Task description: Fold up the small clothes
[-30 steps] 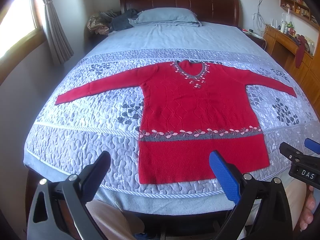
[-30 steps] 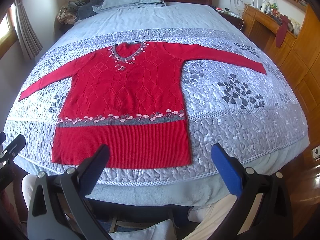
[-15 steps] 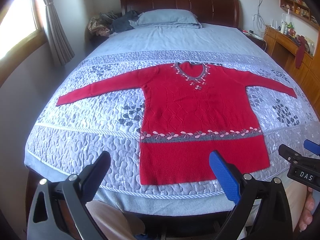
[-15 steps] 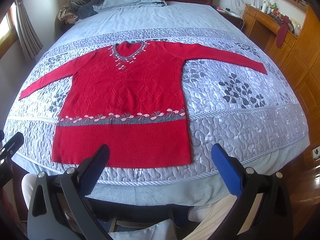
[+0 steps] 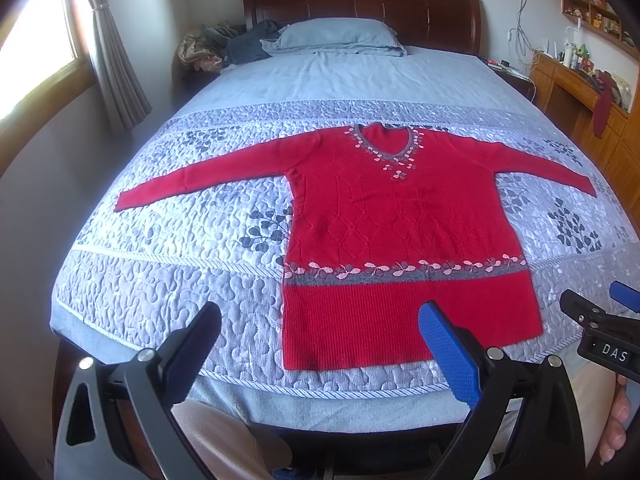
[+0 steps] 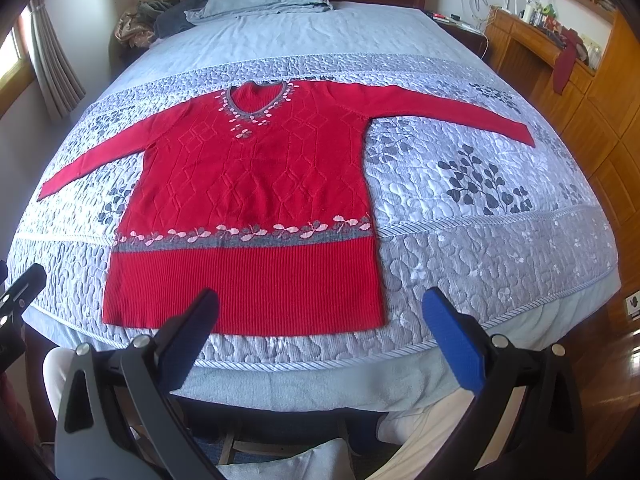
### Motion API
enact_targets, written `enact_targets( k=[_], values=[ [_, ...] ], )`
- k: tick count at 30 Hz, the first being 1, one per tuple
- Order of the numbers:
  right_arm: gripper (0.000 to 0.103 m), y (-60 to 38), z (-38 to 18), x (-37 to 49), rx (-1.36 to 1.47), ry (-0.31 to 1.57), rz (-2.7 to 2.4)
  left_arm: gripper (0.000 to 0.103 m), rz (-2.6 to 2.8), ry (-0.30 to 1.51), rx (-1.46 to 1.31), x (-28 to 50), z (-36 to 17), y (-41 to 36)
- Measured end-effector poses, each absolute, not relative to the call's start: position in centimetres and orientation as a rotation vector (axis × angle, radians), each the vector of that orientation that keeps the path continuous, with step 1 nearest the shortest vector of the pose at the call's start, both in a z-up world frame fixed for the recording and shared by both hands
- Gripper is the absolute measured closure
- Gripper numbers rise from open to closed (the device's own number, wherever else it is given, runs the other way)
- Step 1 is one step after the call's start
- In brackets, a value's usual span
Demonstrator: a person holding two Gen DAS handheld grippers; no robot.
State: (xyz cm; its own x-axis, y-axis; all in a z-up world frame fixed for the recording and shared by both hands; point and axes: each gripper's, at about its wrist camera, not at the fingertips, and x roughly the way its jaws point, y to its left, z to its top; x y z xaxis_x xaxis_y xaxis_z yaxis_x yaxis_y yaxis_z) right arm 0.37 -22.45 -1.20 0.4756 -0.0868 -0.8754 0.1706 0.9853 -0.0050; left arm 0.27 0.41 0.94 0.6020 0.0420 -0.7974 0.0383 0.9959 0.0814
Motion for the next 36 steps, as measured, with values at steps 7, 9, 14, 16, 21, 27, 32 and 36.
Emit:
enact_targets(
  k=[7, 9, 14, 16, 21, 27, 32, 36],
  values=[
    [0.002, -22.5, -1.5, 0.5, 0.086, 1.069, -0.156, 0.004, 0.005, 0.923, 0.096, 0.3, 1.0, 0.3],
    [0.002, -22.6, -1.5, 0.6, 0.087, 1.071, -0.156, 0.004, 0.004, 0.925, 0.096, 0.3, 1.0, 0.3],
    [0.002, -22.6, -1.5, 0.6, 0.085, 1.071, -0.156, 0.004, 0.007, 0.923, 0.097, 0.4, 1.0, 0.3],
    [0.002, -22.6, -1.6, 0.6, 0.085, 1.071, -0.156, 0.004, 0.007, 0.924, 0.098, 0.4, 1.0, 0.3],
    [0.002, -22.6, -1.8, 0.7, 0.083, 1.073, -0.155, 0.004, 0.006, 0.924, 0.099, 0.5, 1.0, 0.3],
    [0.002, -22.6, -2.2, 1.1, 0.08, 1.082, -0.154, 0.004, 0.006, 0.926, 0.1, 0.8, 0.9, 0.2],
    [0.002, -22.6, -2.4, 1.4, 0.08, 1.087, -0.153, 0.004, 0.007, 0.933, 0.102, 1.1, 0.8, 0.1],
    [0.002, -22.8, -2.8, 1.8, 0.082, 1.096, -0.15, 0.004, 0.008, 0.944, 0.106, 1.7, 0.4, -0.1]
  ],
)
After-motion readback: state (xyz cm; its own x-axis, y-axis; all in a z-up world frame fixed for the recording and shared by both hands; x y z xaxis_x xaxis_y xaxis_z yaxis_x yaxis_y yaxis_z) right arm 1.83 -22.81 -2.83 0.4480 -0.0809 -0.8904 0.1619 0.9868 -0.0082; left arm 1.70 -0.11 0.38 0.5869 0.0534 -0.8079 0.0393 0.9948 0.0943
